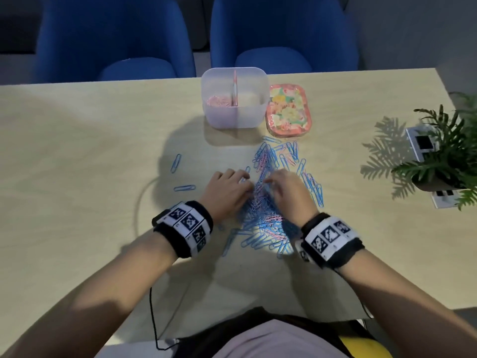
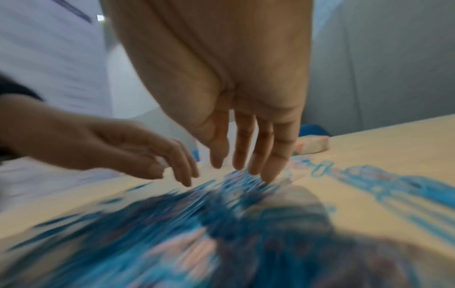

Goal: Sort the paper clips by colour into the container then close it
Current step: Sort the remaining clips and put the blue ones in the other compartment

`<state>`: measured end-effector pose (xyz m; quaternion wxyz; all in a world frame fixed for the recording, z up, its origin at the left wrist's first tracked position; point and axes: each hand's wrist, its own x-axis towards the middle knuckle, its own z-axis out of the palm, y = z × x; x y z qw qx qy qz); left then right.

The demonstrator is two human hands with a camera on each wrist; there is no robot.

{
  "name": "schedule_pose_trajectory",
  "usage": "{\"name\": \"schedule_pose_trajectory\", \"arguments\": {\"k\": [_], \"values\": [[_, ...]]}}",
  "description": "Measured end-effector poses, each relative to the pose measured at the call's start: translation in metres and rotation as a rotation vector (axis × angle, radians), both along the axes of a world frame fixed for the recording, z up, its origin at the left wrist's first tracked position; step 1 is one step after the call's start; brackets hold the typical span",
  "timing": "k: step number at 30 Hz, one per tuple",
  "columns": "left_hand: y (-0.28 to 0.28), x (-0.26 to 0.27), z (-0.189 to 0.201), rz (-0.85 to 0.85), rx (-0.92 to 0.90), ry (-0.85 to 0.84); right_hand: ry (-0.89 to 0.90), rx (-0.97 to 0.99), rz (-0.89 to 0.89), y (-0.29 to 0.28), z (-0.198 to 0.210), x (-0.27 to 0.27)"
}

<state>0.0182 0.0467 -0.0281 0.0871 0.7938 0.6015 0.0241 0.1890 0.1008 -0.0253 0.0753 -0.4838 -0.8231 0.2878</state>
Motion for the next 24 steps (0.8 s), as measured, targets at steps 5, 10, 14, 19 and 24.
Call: {"name": "schedule_pose_trajectory", "arguments": {"k": [5,10,14,19,24], "values": [[0.044,0.018,0.012,0.055,-0.131,0.001,-0.062,0.11,-0.158,0.065,0.004,0.005],[0.064,0.027,0.002,-0.037,-0.144,0.002,-0.296,0.093,-0.04,0.089,-0.001,0.007],[0.048,0.015,-0.003,0.005,-0.186,0.022,-0.332,0.115,-0.019,0.067,-0.009,0.015],[0.032,-0.01,-0.005,0.094,-0.137,0.099,-0.24,0.107,0.045,0.028,-0.011,0.023],[0.043,-0.006,0.004,0.14,-0.026,0.035,0.1,0.043,-0.326,0.057,-0.003,0.025]]}}
